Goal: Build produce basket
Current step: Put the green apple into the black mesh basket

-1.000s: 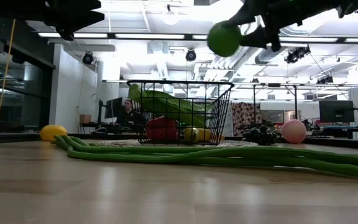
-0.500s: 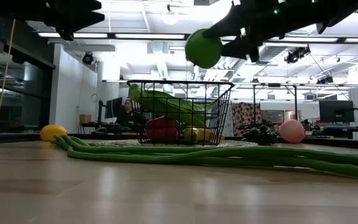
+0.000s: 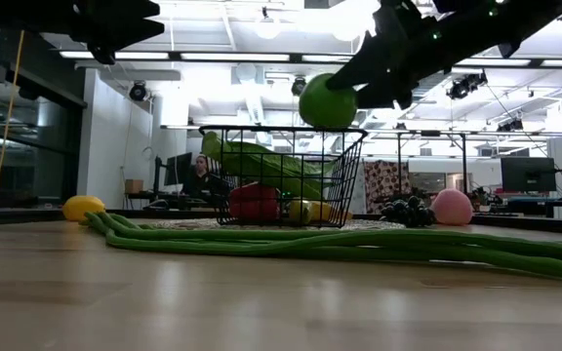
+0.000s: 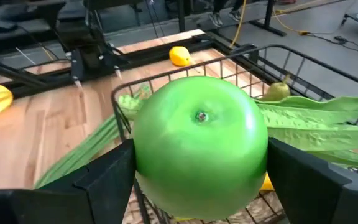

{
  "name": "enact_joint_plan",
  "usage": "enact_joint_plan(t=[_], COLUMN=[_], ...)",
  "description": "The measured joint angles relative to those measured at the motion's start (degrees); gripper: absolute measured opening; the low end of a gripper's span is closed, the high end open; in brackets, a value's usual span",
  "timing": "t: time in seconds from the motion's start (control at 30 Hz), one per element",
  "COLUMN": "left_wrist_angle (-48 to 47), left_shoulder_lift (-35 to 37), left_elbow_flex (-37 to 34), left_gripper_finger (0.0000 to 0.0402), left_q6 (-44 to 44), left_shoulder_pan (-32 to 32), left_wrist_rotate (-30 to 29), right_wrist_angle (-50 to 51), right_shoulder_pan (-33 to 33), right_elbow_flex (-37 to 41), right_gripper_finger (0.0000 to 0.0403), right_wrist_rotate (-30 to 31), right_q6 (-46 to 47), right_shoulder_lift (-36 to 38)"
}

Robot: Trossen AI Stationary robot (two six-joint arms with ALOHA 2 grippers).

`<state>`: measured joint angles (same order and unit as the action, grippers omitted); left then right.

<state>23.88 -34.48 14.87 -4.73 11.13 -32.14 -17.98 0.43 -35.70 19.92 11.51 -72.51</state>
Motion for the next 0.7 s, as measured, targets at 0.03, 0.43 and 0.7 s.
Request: enact_joint_plan(t=[0.03,0.43,0.7], left_wrist_angle=[0.00,0.02,0.01], left_shoulder_lift=[0.00,0.00,0.00], left_elbow_flex=[0.00,0.00,0.00], left_gripper_finger=[0.0200,0.0200,0.0200], left_q6=[0.00,-0.17,-0.01], left_shoulder_pan=[-0.02,0.00,0.00], left_wrist_rotate=[0.00,-0.02,-0.02], right_wrist_angle=[0.34,2.74,2.73], right_shoulder_pan=[-0.17,-0.93,-1.80], right_elbow_flex=[0.00,0.00,0.00], right_gripper_finger=[0.0316,0.0317,0.0317], right_wrist_rotate=[-0.02,-1.69,4.26], right_q6=[0.00,-0.04,-0.40], right_shoulder_lift=[0.00,0.02,0.02])
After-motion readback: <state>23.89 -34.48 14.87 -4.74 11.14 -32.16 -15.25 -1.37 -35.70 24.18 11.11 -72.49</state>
